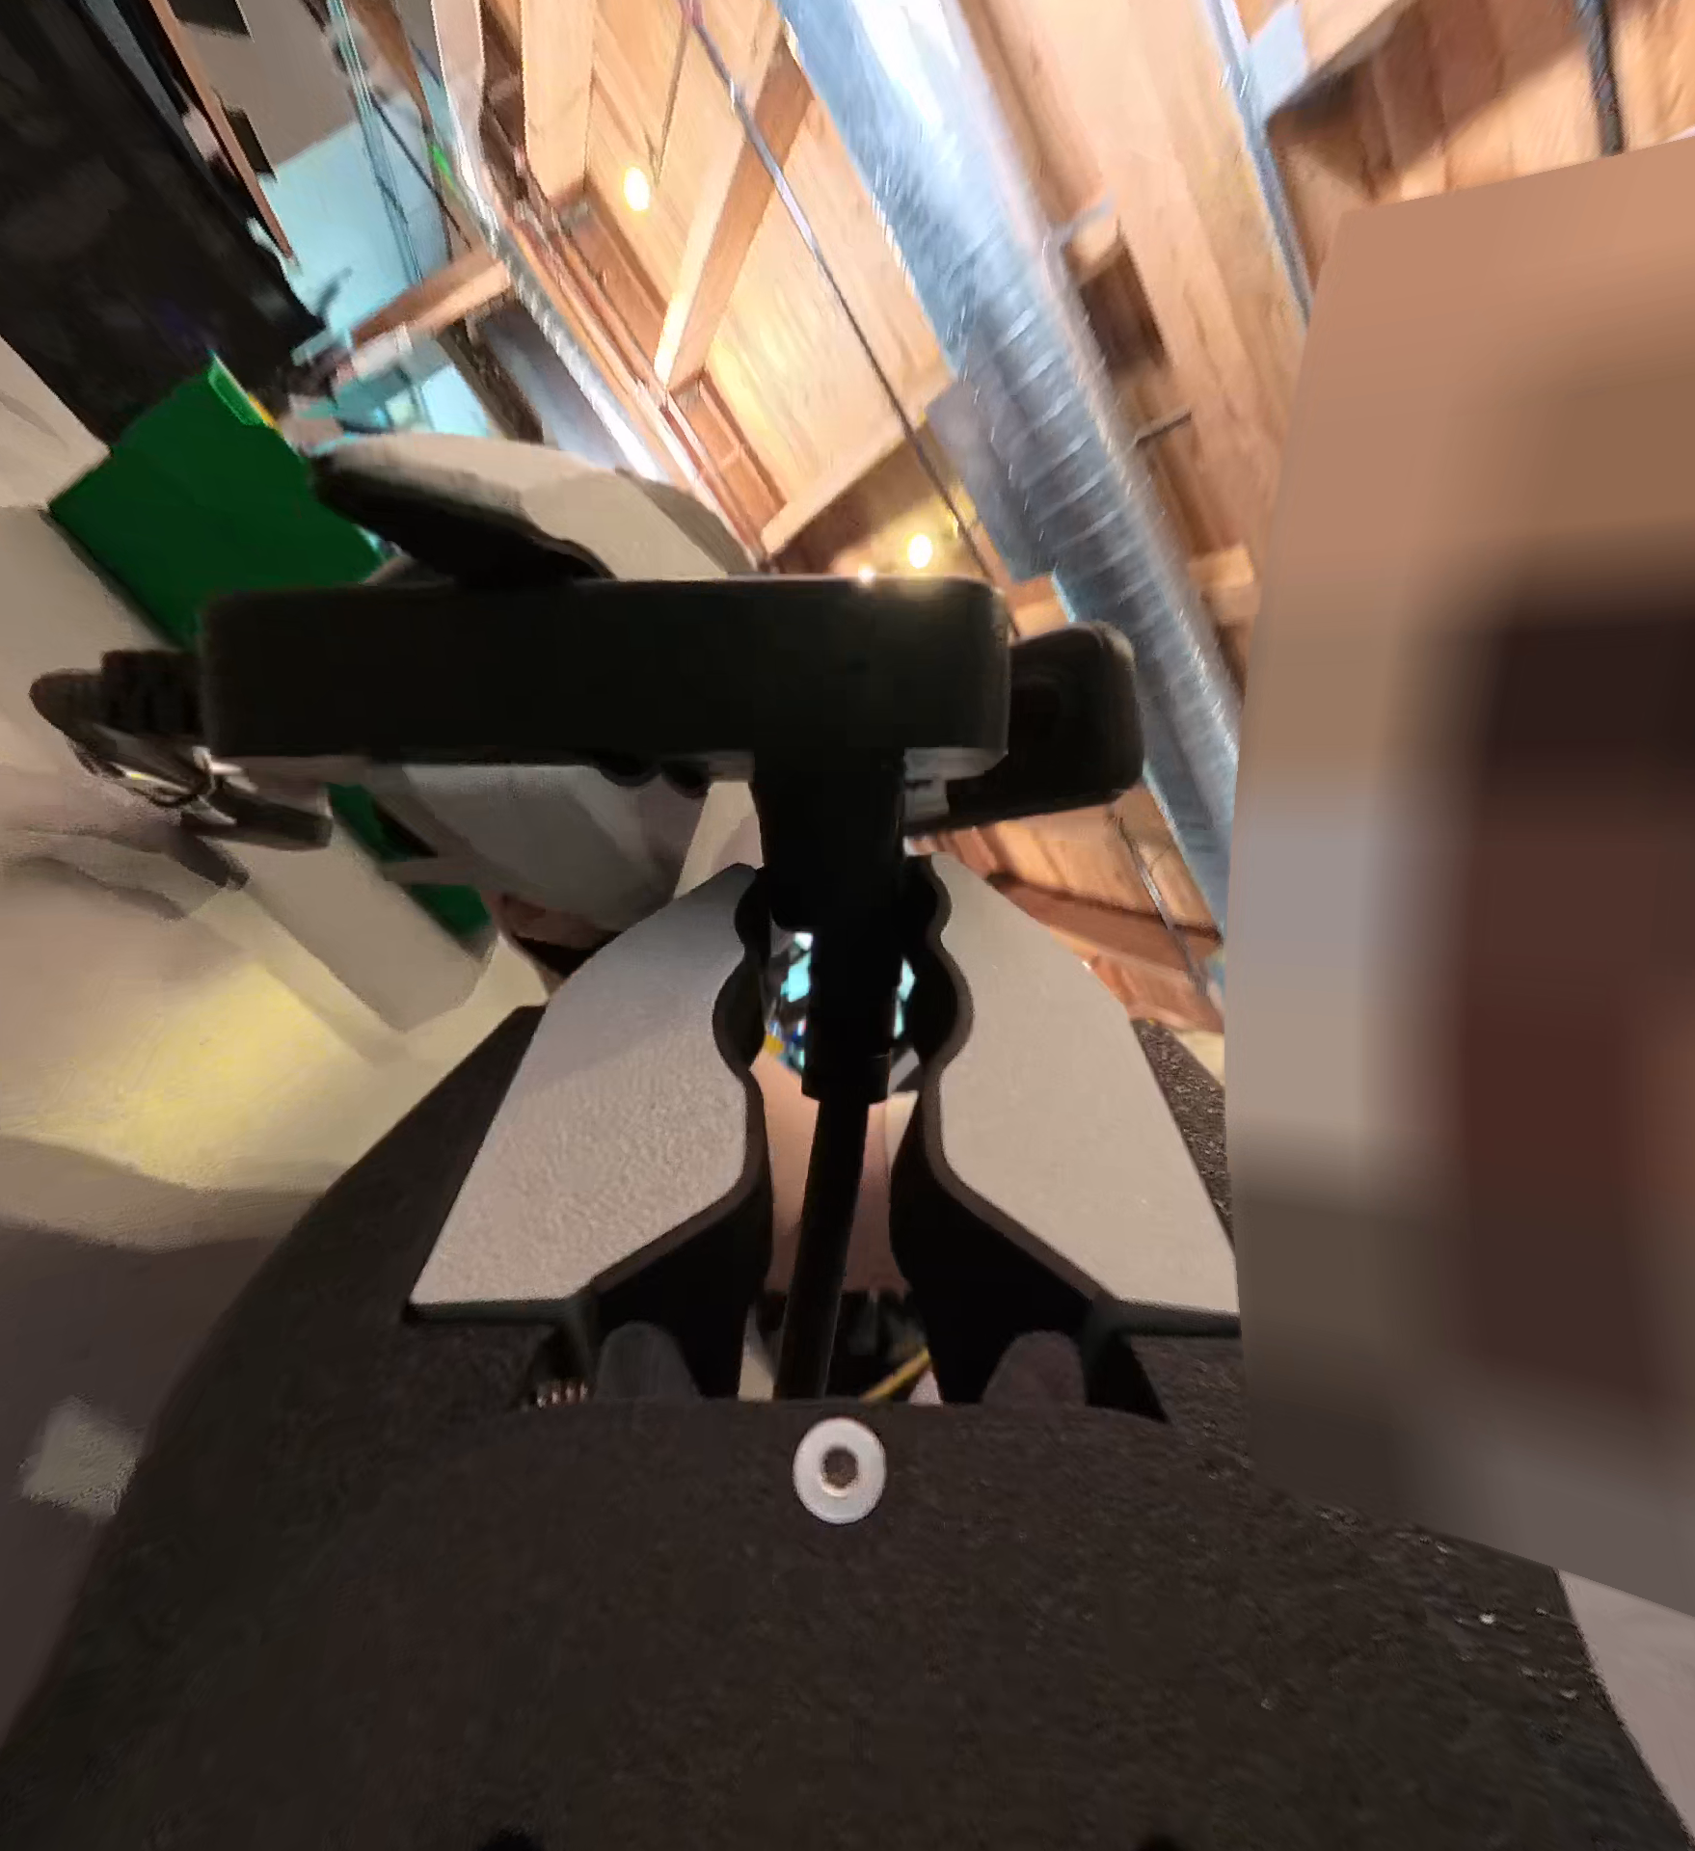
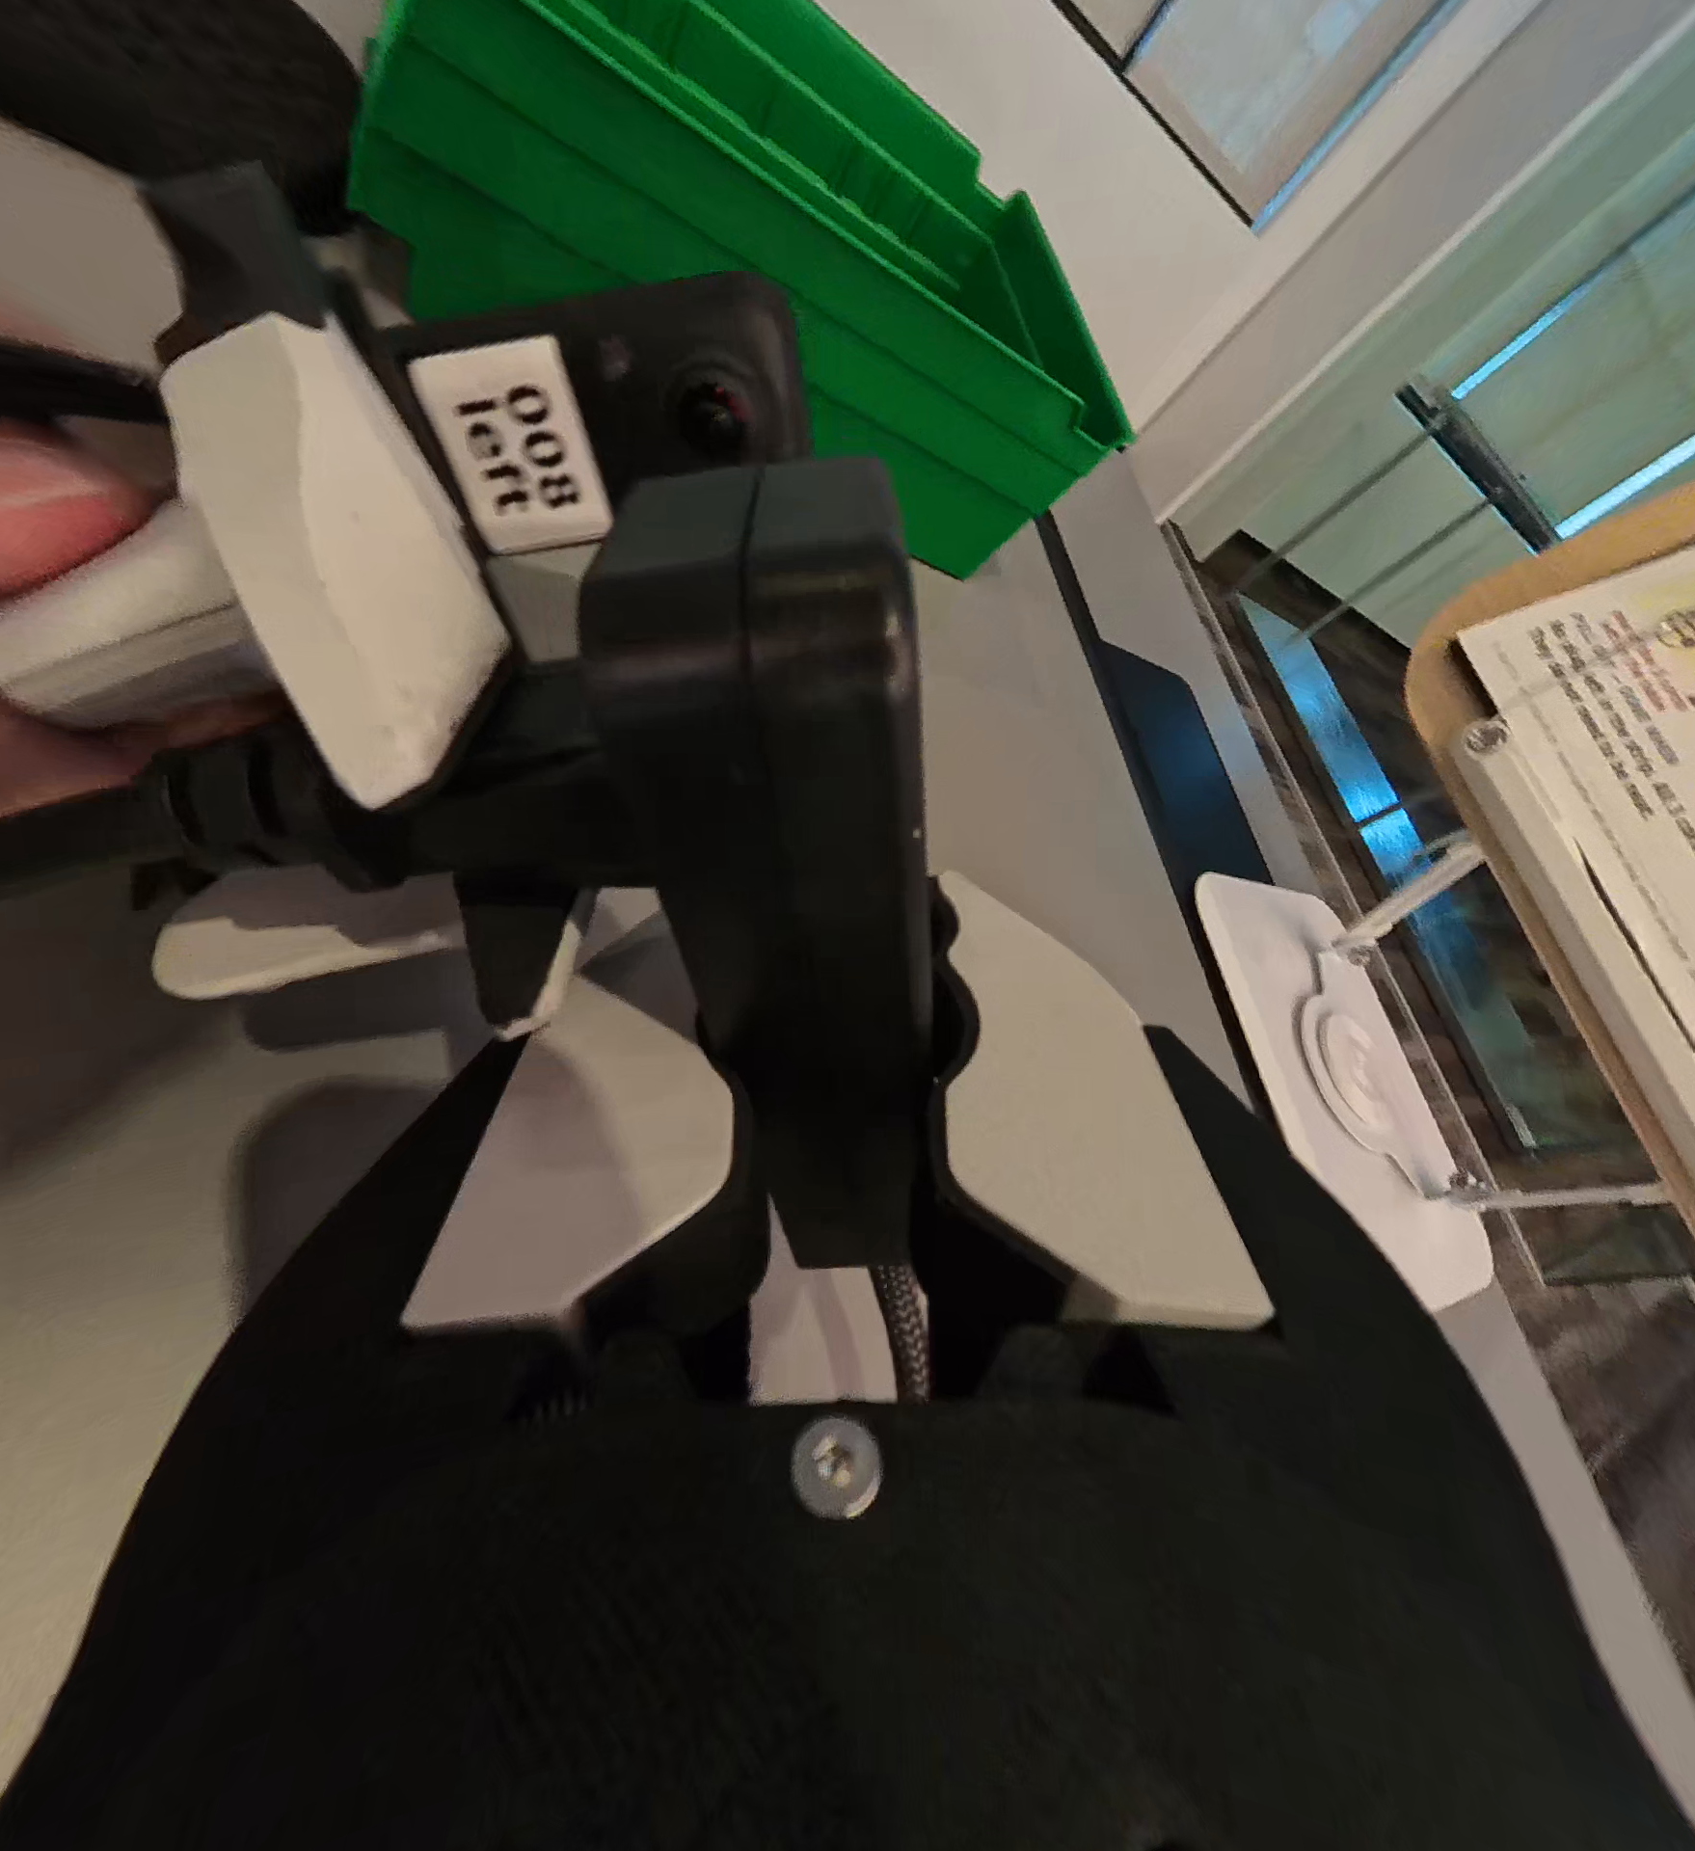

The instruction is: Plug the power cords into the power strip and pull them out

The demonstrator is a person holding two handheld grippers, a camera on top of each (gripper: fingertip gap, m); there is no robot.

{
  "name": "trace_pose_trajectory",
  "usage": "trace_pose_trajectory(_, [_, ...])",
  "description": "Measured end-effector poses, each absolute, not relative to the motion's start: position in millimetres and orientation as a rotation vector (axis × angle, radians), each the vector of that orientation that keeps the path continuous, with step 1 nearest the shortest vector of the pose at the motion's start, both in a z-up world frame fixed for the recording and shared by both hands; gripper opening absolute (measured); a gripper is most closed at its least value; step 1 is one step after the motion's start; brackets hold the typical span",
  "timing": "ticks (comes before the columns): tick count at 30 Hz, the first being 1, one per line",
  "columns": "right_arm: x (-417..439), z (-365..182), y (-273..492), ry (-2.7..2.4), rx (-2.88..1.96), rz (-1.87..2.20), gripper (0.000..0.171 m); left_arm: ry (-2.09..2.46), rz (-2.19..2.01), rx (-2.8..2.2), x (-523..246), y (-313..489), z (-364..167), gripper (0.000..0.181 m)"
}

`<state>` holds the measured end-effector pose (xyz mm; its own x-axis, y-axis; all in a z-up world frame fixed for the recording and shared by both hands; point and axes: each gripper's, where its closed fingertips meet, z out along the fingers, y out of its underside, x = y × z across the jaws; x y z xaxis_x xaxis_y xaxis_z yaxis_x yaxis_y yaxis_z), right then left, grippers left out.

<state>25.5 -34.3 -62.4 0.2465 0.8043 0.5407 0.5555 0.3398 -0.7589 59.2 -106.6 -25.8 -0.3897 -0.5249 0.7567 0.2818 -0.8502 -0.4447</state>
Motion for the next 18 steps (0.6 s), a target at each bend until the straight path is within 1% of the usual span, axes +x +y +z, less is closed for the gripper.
trace_pose_trajectory(5, [24.6, -60.1, -27.0, -1.320, -1.377, 0.279, 0.031, 0.230, -2.236, -1.305, 56.5, -101.1, -23.1, 0.024])
trace_pose_trajectory(9, [23.1, -70.5, -31.3, -1.403, -1.450, 0.376, 0.032, 0.370, -2.196, -1.462, 57.5, -101.4, -29.2, 0.025])
trace_pose_trajectory(11, [24.5, -79.9, -34.5, -1.470, -1.538, 0.400, 0.032, 0.501, -2.083, -1.546, 56.0, -101.9, -35.0, 0.028])
trace_pose_trajectory(15, [38.1, -95.4, -35.3, -1.575, -1.709, 0.249, 0.032, 0.625, -1.716, -1.656, 45.8, -96.3, -47.2, 0.028])
trace_pose_trajectory(18, [42.2, -101.3, -32.8, -1.548, -1.796, 0.228, 0.031, 0.636, -1.594, -1.732, 49.2, -94.3, -52.1, 0.038])
